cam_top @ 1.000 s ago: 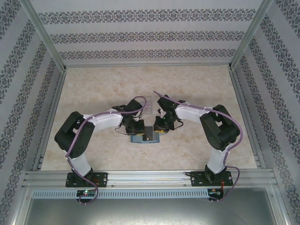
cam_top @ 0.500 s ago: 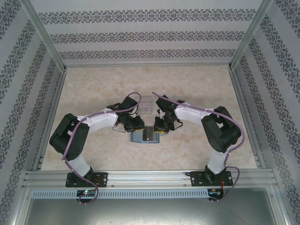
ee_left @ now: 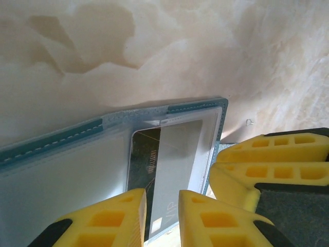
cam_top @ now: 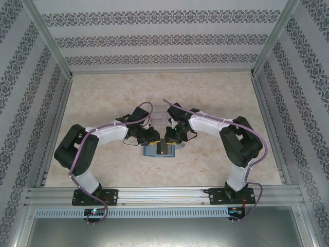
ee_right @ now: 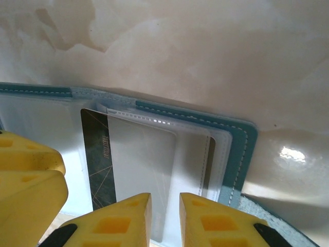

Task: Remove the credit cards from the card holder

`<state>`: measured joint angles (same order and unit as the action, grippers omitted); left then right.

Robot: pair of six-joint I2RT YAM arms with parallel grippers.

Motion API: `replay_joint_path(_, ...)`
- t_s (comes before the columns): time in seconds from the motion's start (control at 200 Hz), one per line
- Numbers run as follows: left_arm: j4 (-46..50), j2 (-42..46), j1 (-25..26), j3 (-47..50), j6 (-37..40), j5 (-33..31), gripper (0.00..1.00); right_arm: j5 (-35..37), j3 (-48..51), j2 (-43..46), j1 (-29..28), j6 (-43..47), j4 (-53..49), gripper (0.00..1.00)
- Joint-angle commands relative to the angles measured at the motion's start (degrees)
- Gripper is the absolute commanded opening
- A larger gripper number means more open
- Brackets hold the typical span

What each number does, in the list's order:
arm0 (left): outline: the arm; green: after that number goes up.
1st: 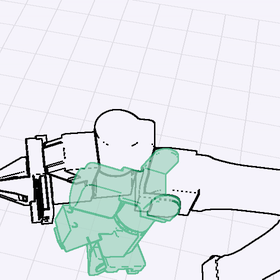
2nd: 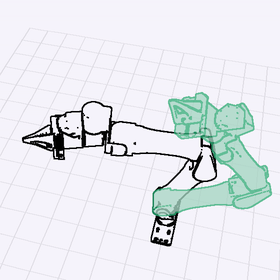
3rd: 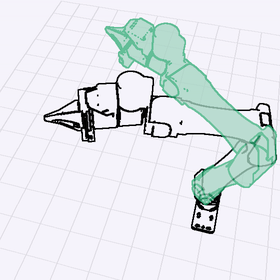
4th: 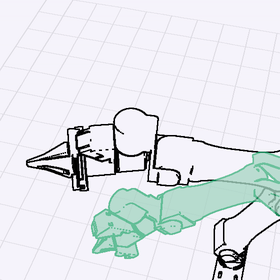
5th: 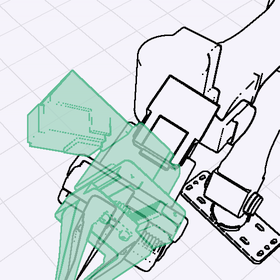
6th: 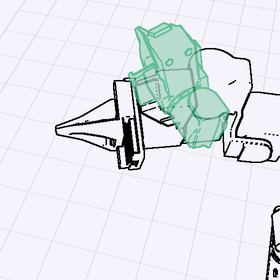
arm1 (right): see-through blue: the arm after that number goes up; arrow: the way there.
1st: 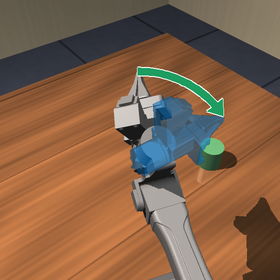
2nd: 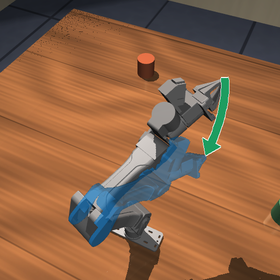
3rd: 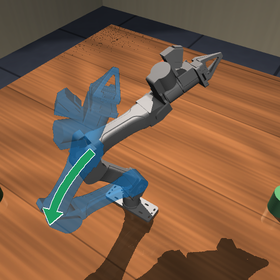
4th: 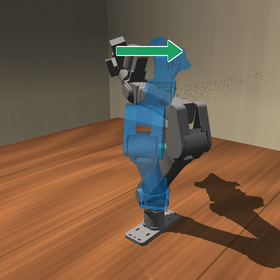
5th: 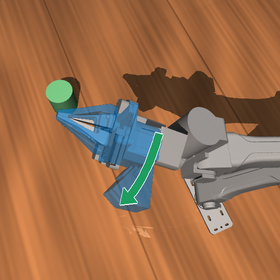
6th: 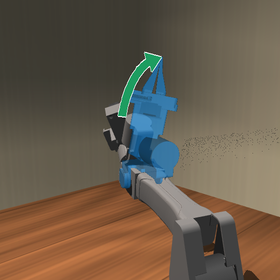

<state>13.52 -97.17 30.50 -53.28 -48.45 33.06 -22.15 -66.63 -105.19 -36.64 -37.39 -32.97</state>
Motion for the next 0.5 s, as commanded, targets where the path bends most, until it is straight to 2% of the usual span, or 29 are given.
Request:
replay_joint_path(0.0,-2.3,-1.1,-0.9,1.3,-0.8,1.4,0.24,-0.6,-1.0,-1.9,-0.6,-0.4,0.4,0.23)
replay_joint_path(0.495,-7.0,-3.0,-2.1,4.1,-1.5,4.3,0.24,0.4,-0.1,-6.5,-0.6,0.4,0.5,0.23)
